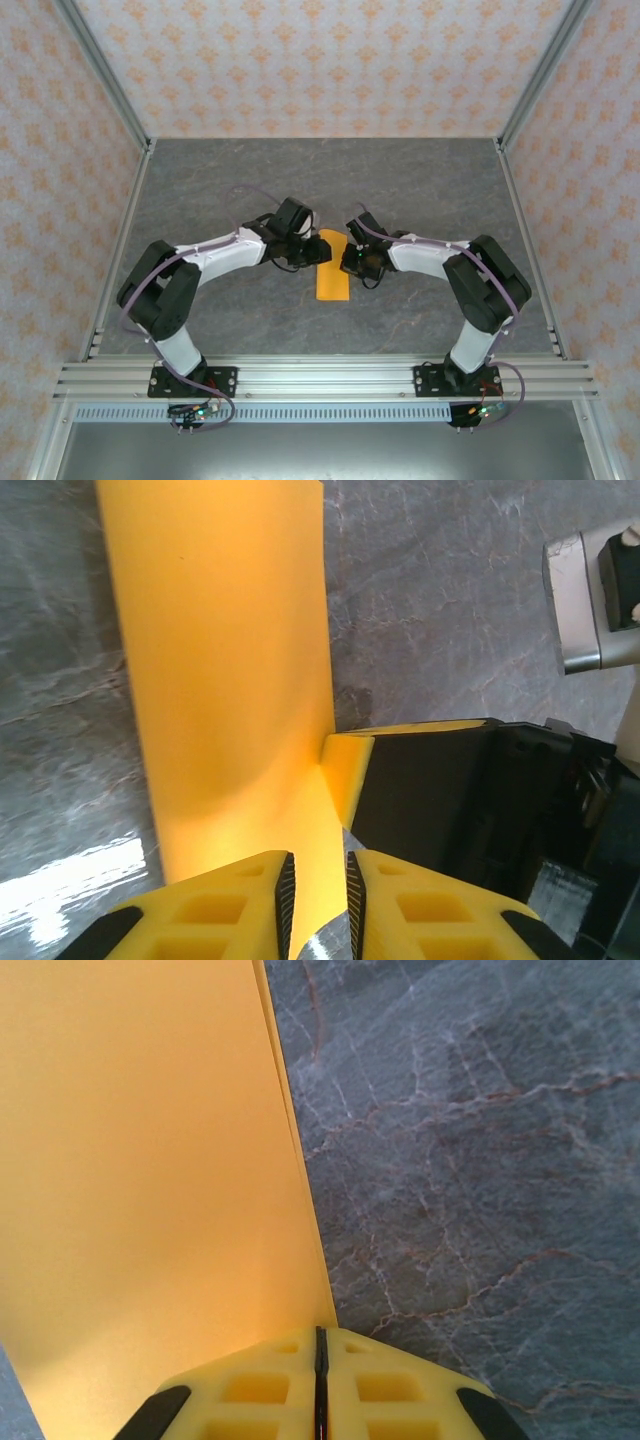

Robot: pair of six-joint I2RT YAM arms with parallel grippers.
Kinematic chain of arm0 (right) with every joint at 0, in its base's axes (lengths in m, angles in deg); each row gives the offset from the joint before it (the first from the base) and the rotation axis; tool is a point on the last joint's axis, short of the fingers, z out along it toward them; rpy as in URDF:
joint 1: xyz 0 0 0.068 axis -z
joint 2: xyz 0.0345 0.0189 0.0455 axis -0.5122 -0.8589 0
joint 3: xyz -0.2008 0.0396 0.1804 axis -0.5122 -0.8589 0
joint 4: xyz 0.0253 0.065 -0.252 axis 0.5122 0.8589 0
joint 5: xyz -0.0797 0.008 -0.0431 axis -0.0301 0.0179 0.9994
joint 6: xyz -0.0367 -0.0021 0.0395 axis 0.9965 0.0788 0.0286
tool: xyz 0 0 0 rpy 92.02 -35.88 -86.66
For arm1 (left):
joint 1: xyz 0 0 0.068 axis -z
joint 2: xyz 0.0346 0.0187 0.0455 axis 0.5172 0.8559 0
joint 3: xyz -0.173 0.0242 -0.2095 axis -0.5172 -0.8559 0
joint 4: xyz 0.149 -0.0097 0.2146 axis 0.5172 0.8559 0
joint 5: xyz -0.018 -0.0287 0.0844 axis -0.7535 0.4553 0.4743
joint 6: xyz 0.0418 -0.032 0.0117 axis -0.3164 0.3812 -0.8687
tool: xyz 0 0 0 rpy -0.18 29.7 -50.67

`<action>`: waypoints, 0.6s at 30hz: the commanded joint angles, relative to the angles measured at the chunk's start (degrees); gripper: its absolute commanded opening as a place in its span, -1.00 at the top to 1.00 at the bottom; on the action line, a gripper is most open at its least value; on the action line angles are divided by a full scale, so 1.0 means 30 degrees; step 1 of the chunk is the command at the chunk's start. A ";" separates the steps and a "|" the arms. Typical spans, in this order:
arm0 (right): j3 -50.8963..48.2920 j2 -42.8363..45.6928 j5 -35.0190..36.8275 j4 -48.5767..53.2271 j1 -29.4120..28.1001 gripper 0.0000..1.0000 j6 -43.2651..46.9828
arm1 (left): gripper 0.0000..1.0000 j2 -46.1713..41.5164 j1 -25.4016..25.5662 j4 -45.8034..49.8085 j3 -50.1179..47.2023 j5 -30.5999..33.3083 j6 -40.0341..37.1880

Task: Fold a paper plane with a square sheet of paper (fold left side to right side)
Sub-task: First fold the square sheet of paper in half at the center of the table.

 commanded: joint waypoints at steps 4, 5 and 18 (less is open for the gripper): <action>-0.0262 -0.1191 0.1014 0.1989 -0.0141 0.81 0.0111 | 0.54 0.1098 0.0019 -0.1305 -0.0231 -0.1174 0.0155; -0.0255 -0.1209 0.1044 0.2032 -0.0141 0.81 0.0140 | 0.54 0.1233 0.0019 -0.1175 -0.0239 -0.1015 0.0040; -0.0115 -0.1187 0.1395 0.2872 -0.0141 0.81 0.0565 | 0.56 0.2004 -0.0265 -0.0752 -0.1422 0.0494 -0.0496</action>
